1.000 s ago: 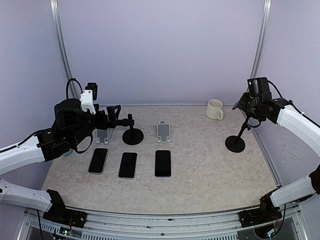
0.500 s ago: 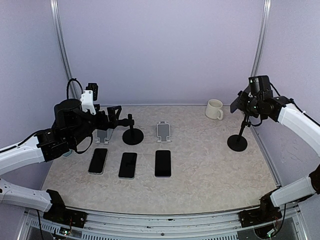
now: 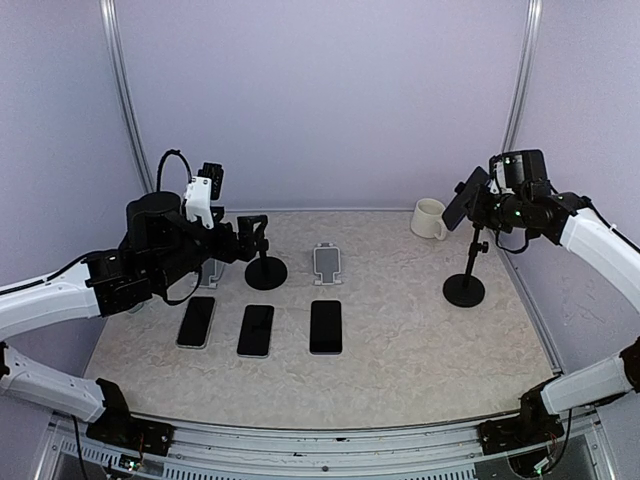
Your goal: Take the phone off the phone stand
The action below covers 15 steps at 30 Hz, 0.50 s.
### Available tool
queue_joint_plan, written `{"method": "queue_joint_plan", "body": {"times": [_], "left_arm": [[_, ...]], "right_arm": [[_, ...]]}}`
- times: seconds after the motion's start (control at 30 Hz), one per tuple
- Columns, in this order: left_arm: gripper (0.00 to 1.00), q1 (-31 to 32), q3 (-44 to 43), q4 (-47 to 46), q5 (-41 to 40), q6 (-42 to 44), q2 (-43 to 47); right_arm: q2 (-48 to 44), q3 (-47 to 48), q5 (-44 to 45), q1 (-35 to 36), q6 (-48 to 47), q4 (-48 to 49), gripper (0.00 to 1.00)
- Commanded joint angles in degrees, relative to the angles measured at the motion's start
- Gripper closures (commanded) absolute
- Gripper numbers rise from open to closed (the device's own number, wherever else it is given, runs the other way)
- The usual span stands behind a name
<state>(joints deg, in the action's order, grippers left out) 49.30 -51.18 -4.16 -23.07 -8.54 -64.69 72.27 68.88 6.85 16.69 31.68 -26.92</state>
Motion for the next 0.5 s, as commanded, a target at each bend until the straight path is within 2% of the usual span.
{"method": "queue_joint_plan", "body": {"times": [0.0, 0.23, 0.47], "left_arm": [[0.01, 2.01, -3.57, 0.34, 0.86, 1.52, -1.81], [0.02, 5.07, -6.96, 0.32, 4.81, 2.32, -6.35], [0.02, 8.1, -13.06, 0.99, 11.85, 1.54, -14.69]], "right_arm": [[-4.34, 1.95, -6.94, -0.34, -2.89, 6.47, 1.0], [-4.43, 0.37, -21.52, -0.11, -5.0, 9.23, 1.0], [-8.49, -6.07, -30.74, 0.48, -6.49, 14.96, 1.0]]}}
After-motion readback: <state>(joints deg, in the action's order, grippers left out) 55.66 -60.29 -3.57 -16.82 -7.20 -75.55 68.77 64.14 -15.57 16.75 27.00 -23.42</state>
